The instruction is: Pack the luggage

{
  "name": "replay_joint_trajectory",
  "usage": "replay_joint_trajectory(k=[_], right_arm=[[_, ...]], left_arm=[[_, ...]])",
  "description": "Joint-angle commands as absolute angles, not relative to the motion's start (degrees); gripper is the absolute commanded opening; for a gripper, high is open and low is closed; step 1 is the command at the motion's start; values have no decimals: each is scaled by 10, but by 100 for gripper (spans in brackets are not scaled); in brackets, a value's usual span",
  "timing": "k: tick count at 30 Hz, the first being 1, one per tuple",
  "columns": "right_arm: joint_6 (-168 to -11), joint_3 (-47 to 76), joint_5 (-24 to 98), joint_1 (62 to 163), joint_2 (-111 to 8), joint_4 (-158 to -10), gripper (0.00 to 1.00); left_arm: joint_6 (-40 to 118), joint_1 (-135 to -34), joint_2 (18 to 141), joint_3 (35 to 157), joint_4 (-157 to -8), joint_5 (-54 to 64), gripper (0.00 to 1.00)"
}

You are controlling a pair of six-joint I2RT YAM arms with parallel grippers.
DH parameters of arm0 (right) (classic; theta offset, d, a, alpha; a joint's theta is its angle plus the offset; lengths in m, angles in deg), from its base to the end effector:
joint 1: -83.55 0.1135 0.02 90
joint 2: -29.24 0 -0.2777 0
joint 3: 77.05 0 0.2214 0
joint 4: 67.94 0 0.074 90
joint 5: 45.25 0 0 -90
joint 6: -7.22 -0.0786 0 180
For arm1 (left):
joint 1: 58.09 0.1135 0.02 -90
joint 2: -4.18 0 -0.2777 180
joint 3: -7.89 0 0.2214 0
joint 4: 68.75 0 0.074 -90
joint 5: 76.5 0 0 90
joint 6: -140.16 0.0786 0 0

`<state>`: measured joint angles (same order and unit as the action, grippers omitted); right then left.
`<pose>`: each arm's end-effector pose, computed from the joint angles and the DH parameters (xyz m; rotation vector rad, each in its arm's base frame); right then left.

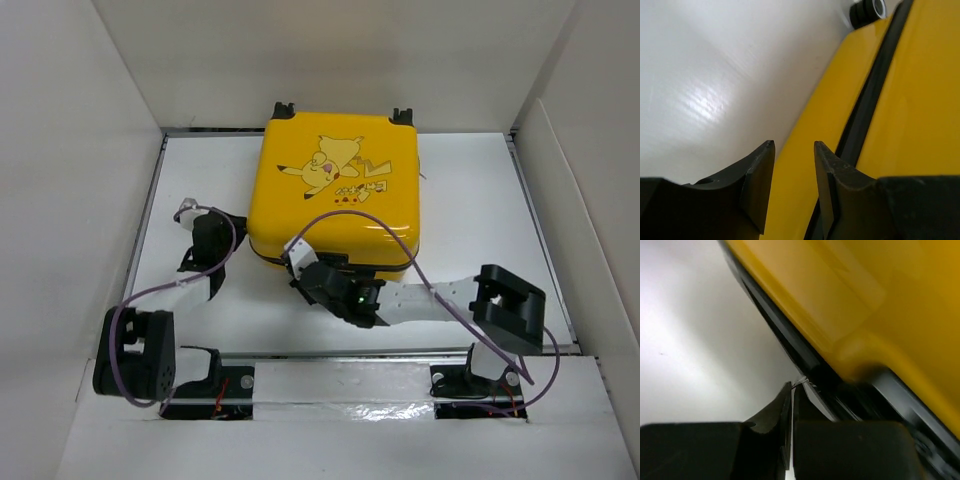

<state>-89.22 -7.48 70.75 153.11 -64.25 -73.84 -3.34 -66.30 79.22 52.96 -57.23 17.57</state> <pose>0.1597 0.3298 0.2290 -0.8330 1.8761 0.3557 0.2826 -0.0351 0.2230 -0.7956 1.7777 -0.6601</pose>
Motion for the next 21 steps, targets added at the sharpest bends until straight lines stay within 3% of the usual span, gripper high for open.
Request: replay_joint_trajectory(k=[1,5,9,15,21], right_arm=[[-872,35,491,1635,-688,-632,0],[-865,35,464,1690,-690,-622,0],[-903,-73,594,1684,-596,-631,0],[-942,-262,612,1566,-373,-667,0],[-939,-290,643,1436,-205,-806,0]], left_arm=[[-14,-727,720,472,-541,44,34],[-16,-739,635,415,-542,39,34],[-6,-744,585,400,-559,49,34],[-16,-744,552,379,-550,21,34],[6,-750,551,393,-542,39,34]])
